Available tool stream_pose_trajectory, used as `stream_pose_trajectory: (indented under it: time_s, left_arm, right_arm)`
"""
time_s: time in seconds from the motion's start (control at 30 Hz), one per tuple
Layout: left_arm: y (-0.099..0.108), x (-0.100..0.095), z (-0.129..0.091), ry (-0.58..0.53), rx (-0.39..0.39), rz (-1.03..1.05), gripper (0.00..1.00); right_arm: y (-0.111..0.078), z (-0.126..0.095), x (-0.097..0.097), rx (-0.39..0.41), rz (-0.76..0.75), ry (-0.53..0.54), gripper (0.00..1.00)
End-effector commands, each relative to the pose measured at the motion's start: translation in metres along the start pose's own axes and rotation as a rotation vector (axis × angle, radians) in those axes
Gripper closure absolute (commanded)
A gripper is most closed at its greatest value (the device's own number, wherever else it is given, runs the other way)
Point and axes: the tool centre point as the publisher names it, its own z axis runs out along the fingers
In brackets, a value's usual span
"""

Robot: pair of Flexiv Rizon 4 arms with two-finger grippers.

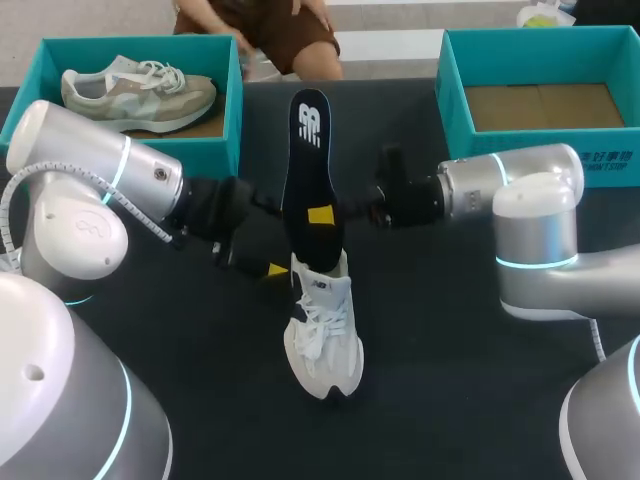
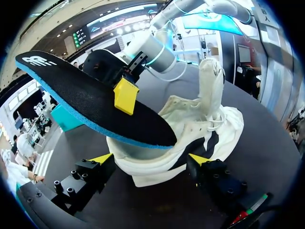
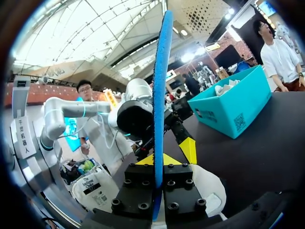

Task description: Take the shoe out of the shoebox, open the shoe tongue, remove and reinsert the insole, then place the shoe into the shoebox

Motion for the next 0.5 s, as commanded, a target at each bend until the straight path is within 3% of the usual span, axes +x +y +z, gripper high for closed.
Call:
stream_pose_trajectory:
  time_s: [0.03,0.5]
  left_arm:
    - [0.000,0.001,0.000,0.000,-0.003,0.000,0.00]
    - [0.000,0.001,0.000,0.000,-0.003,0.000,0.00]
  right_arm:
    - [-0.004,0.002,-0.003,0.004,0.014,0.009,1.00]
    - [-0.032,0.006,0.002,0.010,0.090,0.017,1.00]
